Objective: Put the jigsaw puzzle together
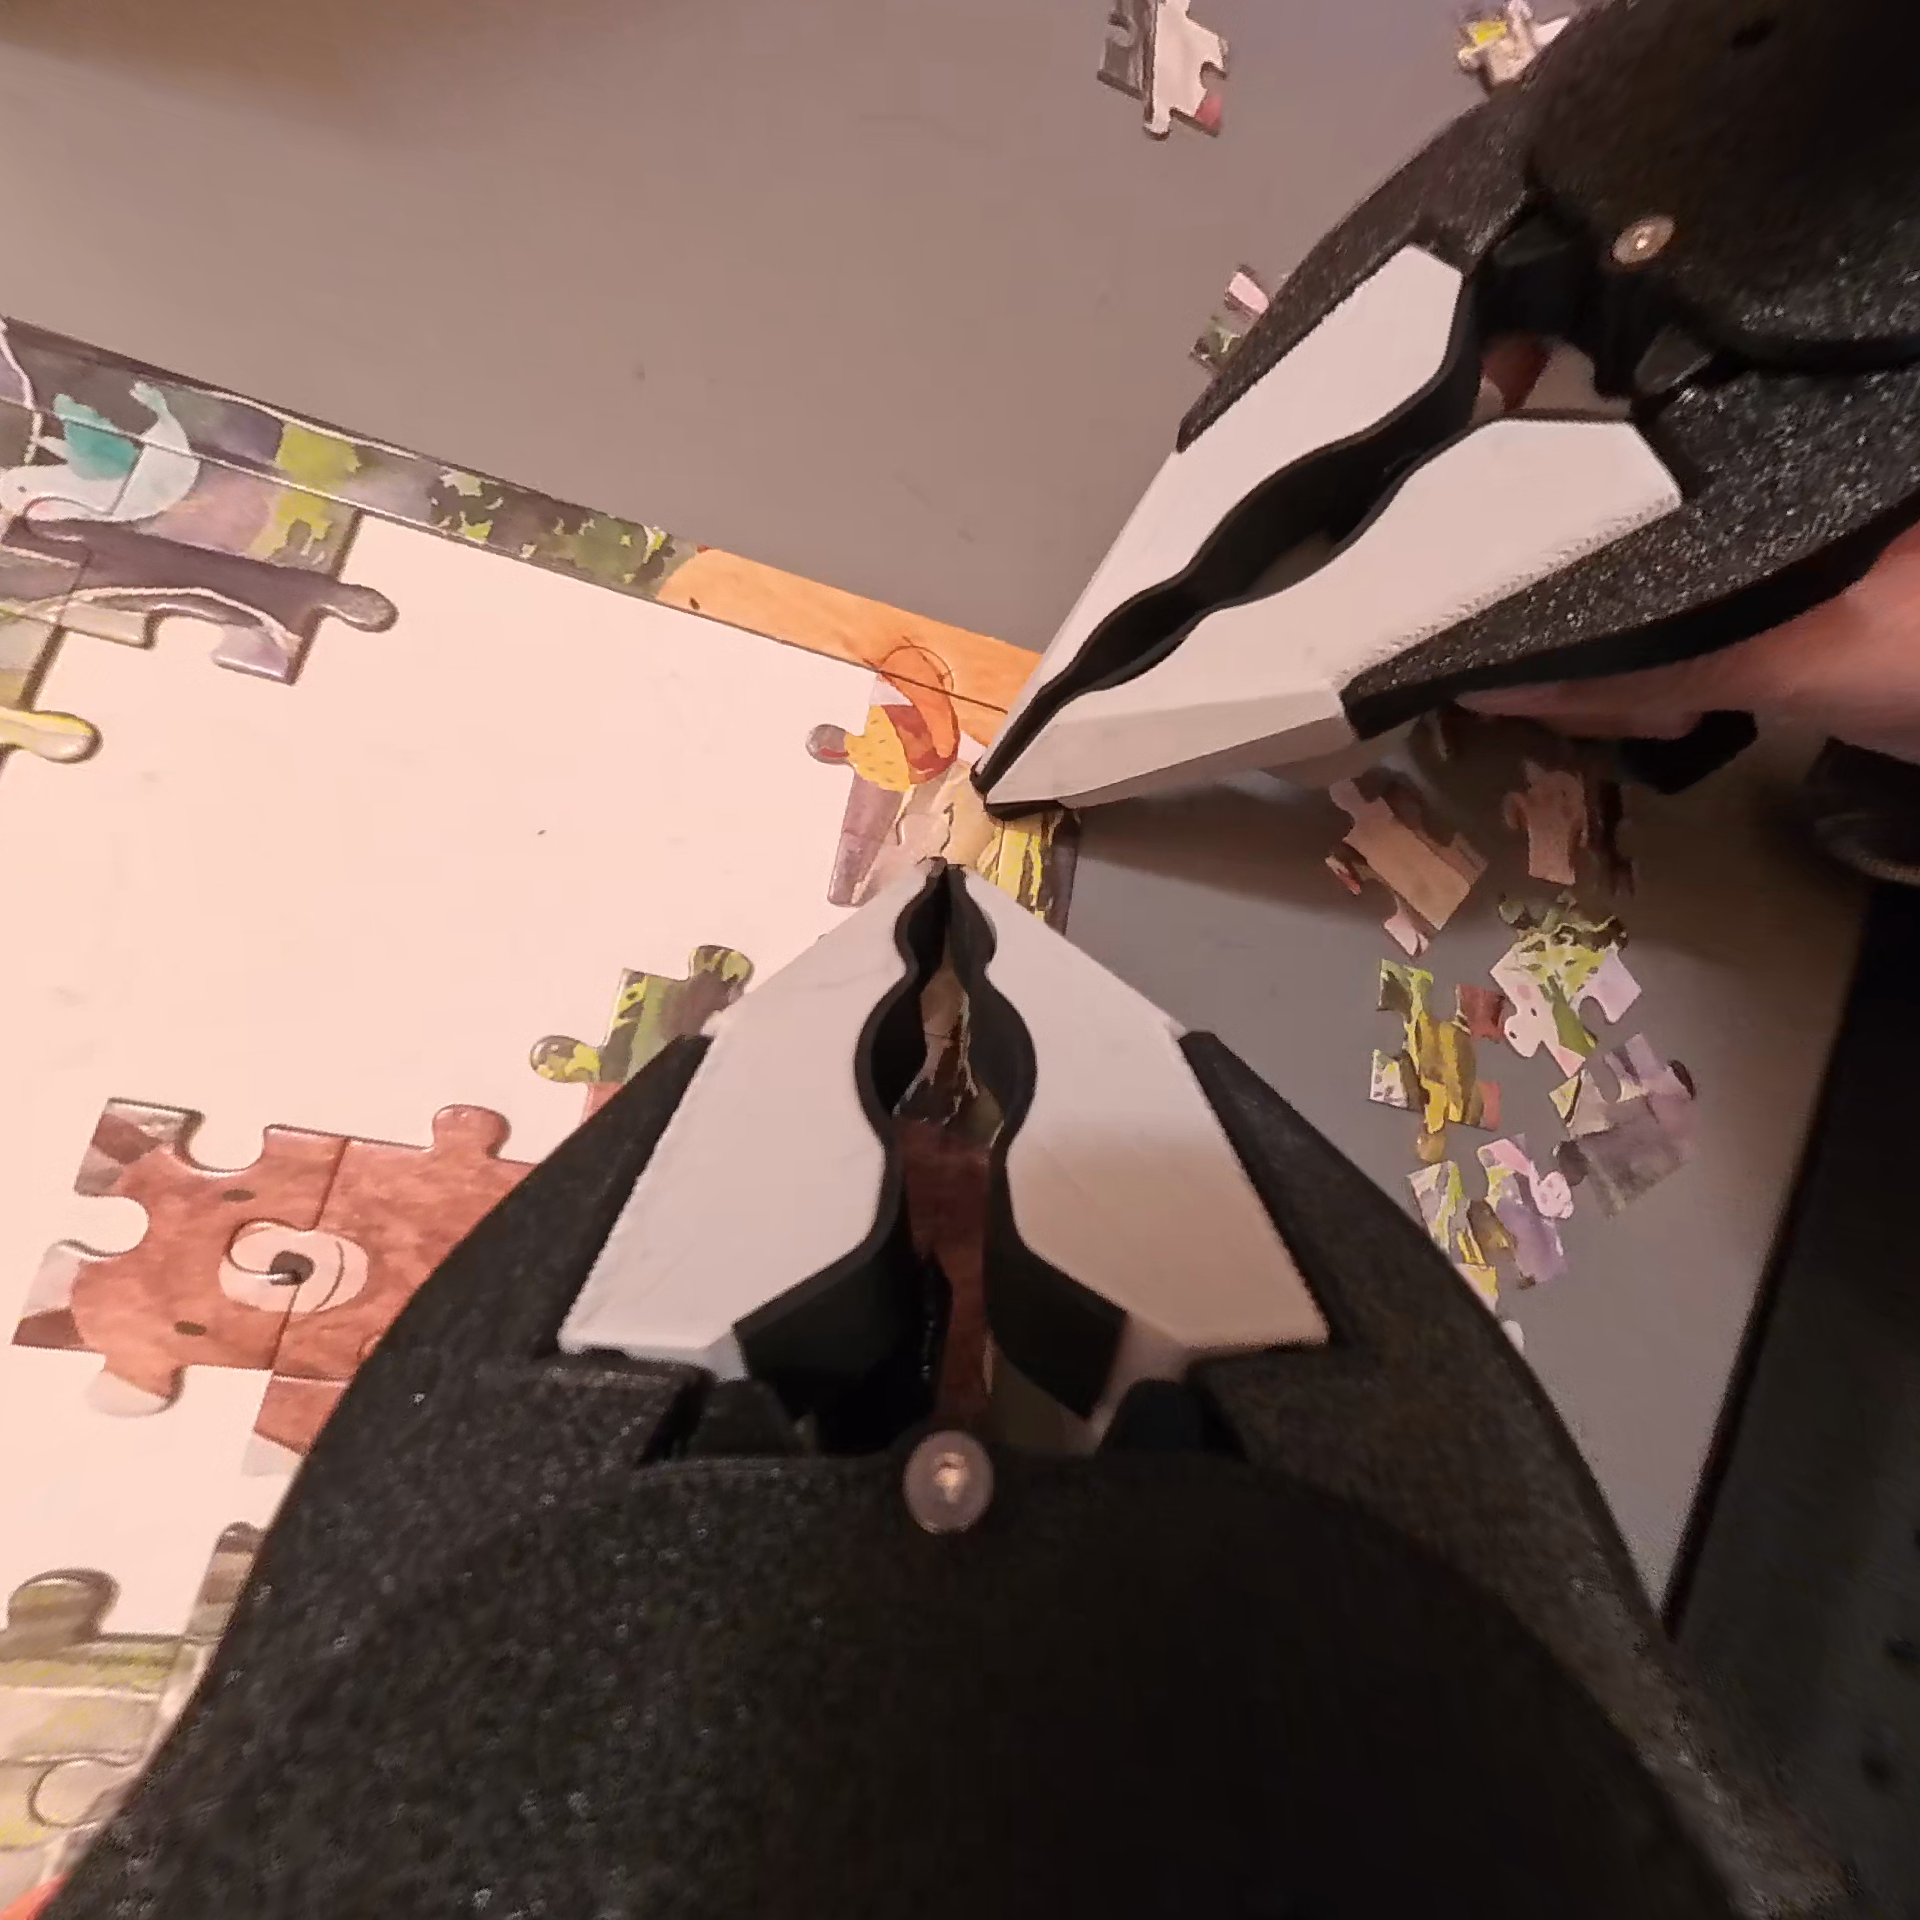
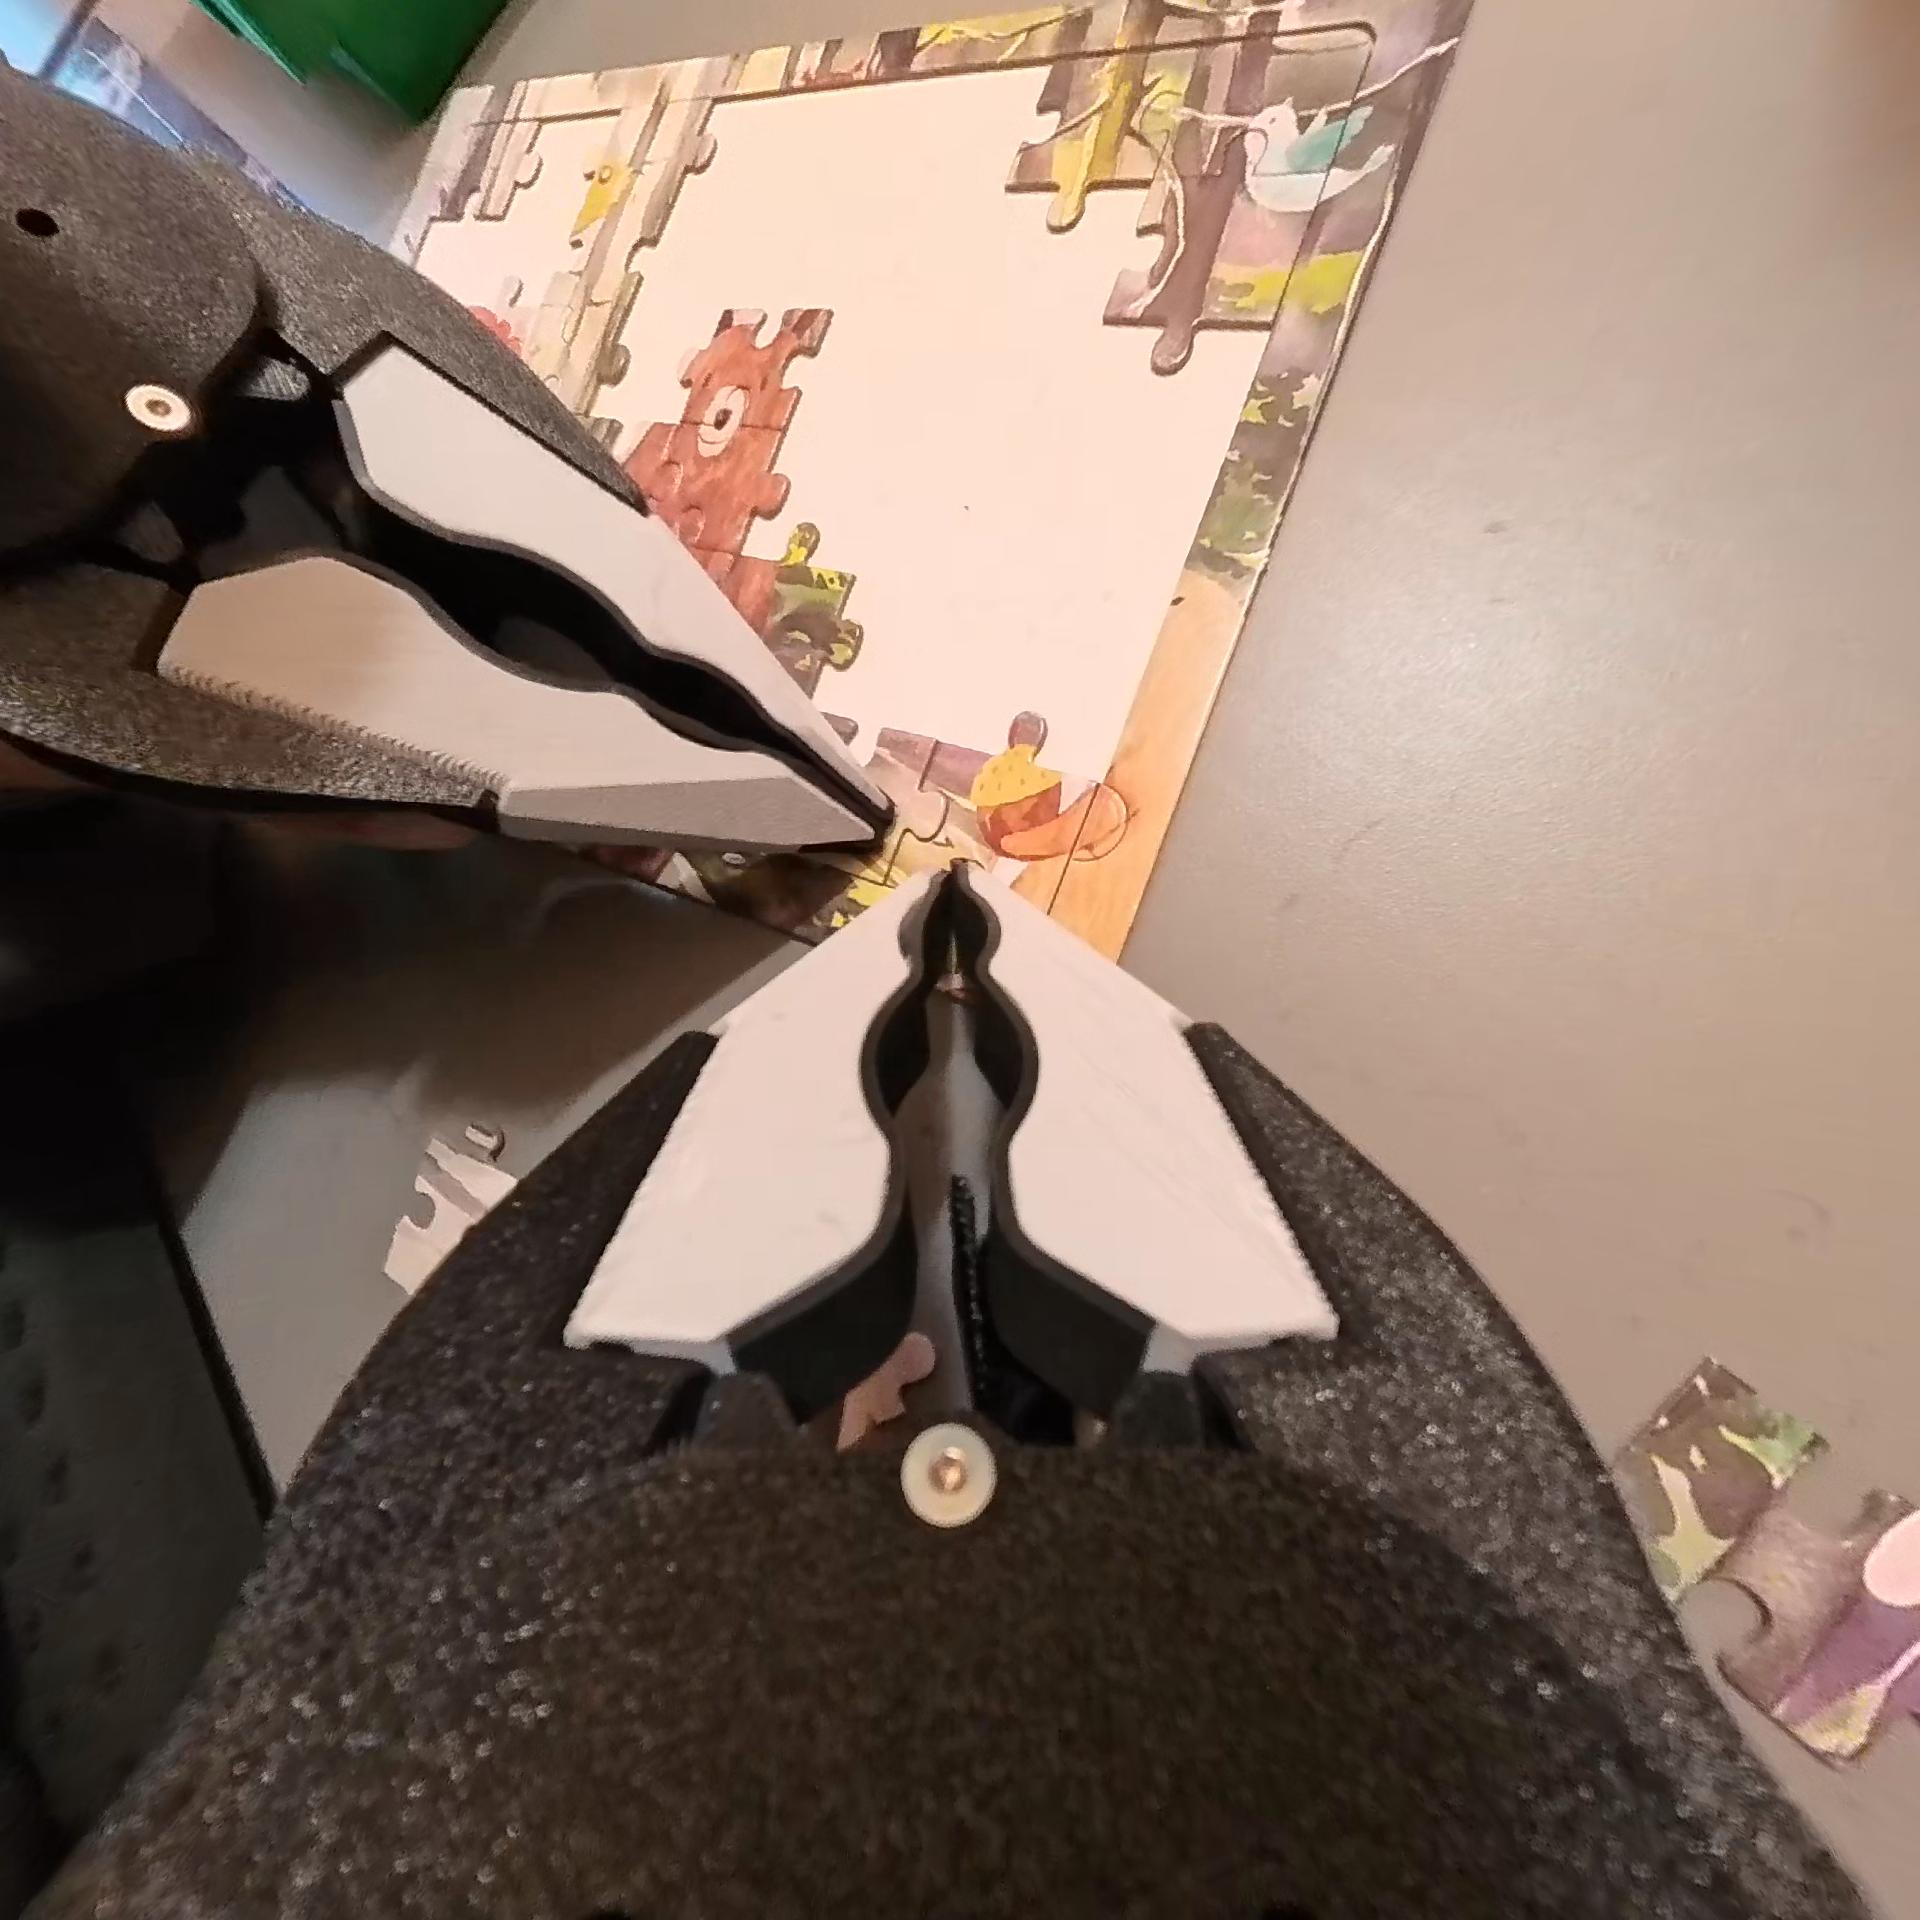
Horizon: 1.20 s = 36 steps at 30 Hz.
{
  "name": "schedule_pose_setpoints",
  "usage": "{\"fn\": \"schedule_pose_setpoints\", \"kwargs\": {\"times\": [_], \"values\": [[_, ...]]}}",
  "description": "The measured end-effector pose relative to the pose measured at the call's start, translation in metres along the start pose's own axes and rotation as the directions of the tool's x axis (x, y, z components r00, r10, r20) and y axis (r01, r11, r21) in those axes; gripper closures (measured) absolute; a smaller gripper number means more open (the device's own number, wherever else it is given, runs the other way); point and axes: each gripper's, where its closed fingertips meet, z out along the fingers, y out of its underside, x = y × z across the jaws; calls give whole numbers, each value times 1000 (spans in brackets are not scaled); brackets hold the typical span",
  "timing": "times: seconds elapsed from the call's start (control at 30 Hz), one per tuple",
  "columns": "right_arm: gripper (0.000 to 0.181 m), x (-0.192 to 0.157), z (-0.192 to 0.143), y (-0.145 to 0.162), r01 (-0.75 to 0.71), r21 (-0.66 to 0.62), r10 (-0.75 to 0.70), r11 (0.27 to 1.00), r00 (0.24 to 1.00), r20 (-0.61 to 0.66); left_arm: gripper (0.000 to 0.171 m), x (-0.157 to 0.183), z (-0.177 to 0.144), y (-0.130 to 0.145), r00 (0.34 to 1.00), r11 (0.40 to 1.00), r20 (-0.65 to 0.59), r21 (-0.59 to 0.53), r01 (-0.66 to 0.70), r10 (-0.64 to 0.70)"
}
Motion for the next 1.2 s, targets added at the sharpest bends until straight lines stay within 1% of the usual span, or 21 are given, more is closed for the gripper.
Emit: {"fn": "schedule_pose_setpoints", "kwargs": {"times": [0.2,0.33,0.43,0.53,0.57,0.6,0.63,0.67,0.77,0.83,0.93,1.0,1.03,1.1,1.17,1.2], "values": [[181,0,0,0,-24,4,24,1000,1000,17,171,0,0,1,1000,1000,-5,-12,-17,17],[181,-1,1,0,-11,0,11,1000,1000,19,171,0,-2,3,999,999,6,-40,-32,32],[181,-2,0,-2,-1,-7,1,1000,1000,3,171,0,-2,3,1000,1000,-24,-30,7,-8],[181,-13,-8,-27,64,97,-64,993,998,3,171,0,-2,2,1000,1000,-25,-16,10,-10],[181,-12,-5,-29,76,91,-75,993,997,-16,171,0,-2,2,1000,1000,-17,-12,4,-4],[181,-9,1,-22,81,49,-79,996,996,-28,171,0,-2,2,1000,1000,-10,-8,-2,2],[180,-8,11,-6,80,-32,-81,996,996,-21,171,0,-2,2,1000,1000,-4,-3,-4,4],[181,-8,12,-10,73,9,-73,997,997,-23,171,0,-1,3,1000,1000,4,-1,-6,6],[181,-7,12,-8,112,-29,-113,993,993,-38,171,0,-1,2,1000,1000,24,5,-20,20],[181,-7,12,-8,128,-29,-130,991,990,-51,171,0,-1,2,999,999,39,9,-34,33],[181,-11,9,-11,113,3,-113,994,993,-25,171,0,-1,1,999,999,44,21,-32,31],[181,-11,3,-19,142,38,-140,989,989,-53,171,0,-1,0,999,999,29,45,-19,17],[181,-10,1,-21,154,50,-150,987,986,-67,171,0,-5,-1,1000,998,22,57,-6,5],[181,-6,-5,-25,163,79,-155,983,983,-102,171,-4,-26,-11,999,989,16,140,40,-42],[181,-8,-7,-29,166,99,-157,981,983,-91,171,-22,-62,-12,991,970,77,226,92,-112],[181,-10,-7,-30,178,99,-169,979,981,-97,171,-33,-82,-4,982,963,135,252,96,-134]]}}
